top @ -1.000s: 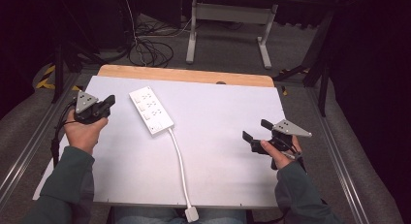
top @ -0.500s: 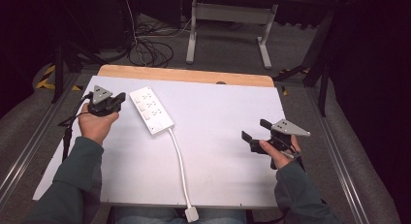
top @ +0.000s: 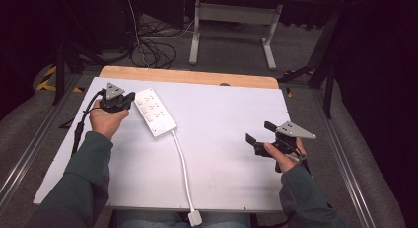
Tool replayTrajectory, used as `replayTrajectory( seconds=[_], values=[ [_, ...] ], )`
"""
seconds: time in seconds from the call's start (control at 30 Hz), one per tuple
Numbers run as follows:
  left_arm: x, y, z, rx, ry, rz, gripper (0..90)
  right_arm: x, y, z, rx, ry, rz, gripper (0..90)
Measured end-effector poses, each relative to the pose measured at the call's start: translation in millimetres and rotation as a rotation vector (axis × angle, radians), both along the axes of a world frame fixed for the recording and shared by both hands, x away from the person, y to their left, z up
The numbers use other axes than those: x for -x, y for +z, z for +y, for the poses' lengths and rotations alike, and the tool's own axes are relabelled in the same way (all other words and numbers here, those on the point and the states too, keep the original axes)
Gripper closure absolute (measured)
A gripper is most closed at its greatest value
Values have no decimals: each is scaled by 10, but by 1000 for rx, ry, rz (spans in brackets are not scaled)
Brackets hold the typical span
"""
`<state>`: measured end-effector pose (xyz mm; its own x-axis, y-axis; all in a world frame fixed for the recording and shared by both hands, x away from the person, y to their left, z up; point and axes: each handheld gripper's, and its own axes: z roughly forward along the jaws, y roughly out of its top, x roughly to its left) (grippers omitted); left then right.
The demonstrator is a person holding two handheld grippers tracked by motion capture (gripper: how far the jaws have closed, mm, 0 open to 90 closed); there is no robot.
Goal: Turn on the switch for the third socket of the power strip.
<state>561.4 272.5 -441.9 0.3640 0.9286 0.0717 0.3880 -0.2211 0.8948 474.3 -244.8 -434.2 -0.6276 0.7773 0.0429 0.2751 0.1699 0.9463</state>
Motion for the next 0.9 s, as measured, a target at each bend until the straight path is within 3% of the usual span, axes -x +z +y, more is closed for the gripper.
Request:
replayTrajectory(
  seconds=[0.03,0.1,0.3,0.43,0.57,0.9],
  values=[
    [-21,-1,-12,-17,-2,1,899,-1,1,-1,-3,0,0,101],
    [-63,-6,-37,0,-6,7,899,-1,1,-3,-2,-2,1,101],
    [-208,-67,-96,-35,-6,37,899,-2,-2,-2,-1,0,2,101],
    [-293,-86,-124,-29,-5,54,899,-1,1,-6,-5,-4,3,101],
    [-357,-143,-152,-71,-3,100,899,14,3,-8,-4,-11,3,100],
    [-417,-261,-128,-103,16,178,899,35,7,-20,1,-10,-5,100]
  ],
)
